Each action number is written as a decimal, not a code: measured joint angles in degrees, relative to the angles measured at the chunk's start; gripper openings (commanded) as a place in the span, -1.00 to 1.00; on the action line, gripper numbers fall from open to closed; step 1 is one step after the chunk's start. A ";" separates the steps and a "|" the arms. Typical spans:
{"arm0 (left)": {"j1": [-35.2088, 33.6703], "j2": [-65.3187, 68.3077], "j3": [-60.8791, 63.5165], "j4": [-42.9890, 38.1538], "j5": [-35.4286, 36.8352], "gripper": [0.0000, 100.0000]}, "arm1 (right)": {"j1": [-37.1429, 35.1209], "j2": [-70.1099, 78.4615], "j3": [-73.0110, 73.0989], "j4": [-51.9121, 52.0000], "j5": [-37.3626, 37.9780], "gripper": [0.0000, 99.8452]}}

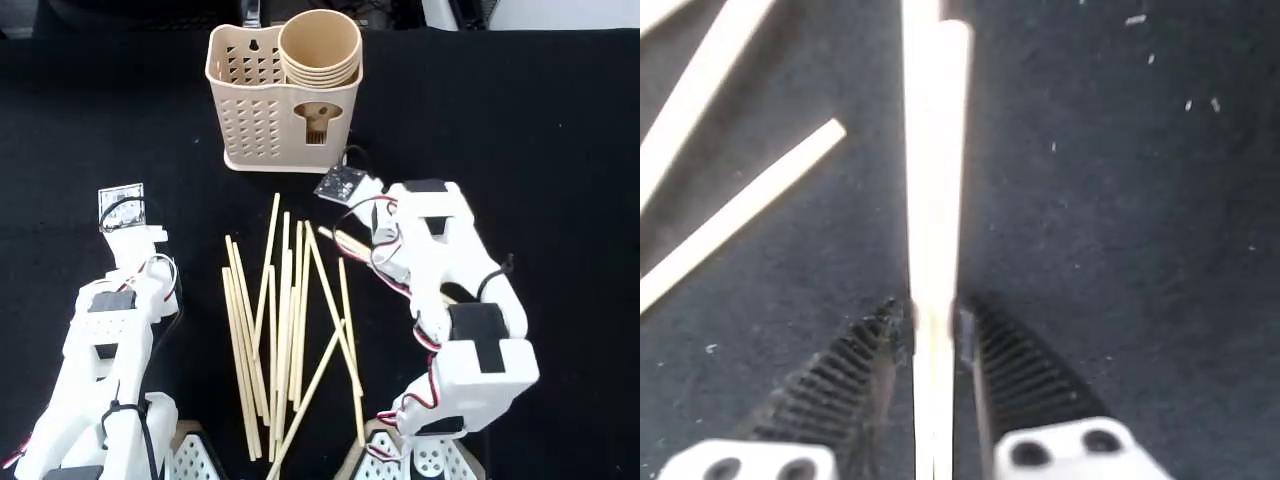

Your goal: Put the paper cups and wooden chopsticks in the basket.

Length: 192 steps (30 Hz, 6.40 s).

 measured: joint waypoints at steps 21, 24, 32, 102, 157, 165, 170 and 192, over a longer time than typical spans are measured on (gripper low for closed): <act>0.00 0.00 0.00 0.00 0.00 -0.94 | 1.05 -25.49 10.64 3.78 0.00 -0.98; 0.00 0.00 0.00 0.00 0.00 -0.94 | 1.05 -29.71 10.64 3.60 -1.14 -0.98; 0.00 0.00 0.00 0.00 0.00 -0.94 | -7.91 -46.86 6.86 7.38 -11.69 -0.98; 0.00 0.00 0.00 0.00 0.00 -0.94 | -27.25 1.93 -26.29 -70.42 -40.09 -0.97; 0.00 0.00 0.00 1.14 -2.55 -0.93 | -16.79 -39.47 -0.62 11.25 -40.18 -0.90; 2.46 0.00 -11.52 20.48 -8.70 -0.61 | -10.37 -44.48 29.01 -8.62 -40.18 -0.62; 7.12 4.84 -23.03 34.81 -11.08 -0.50 | -8.53 -45.80 37.27 -17.05 -41.93 -0.62; 17.05 33.76 -35.08 33.58 -4.92 -0.62 | -1.23 -45.80 45.01 -30.24 -44.57 -0.62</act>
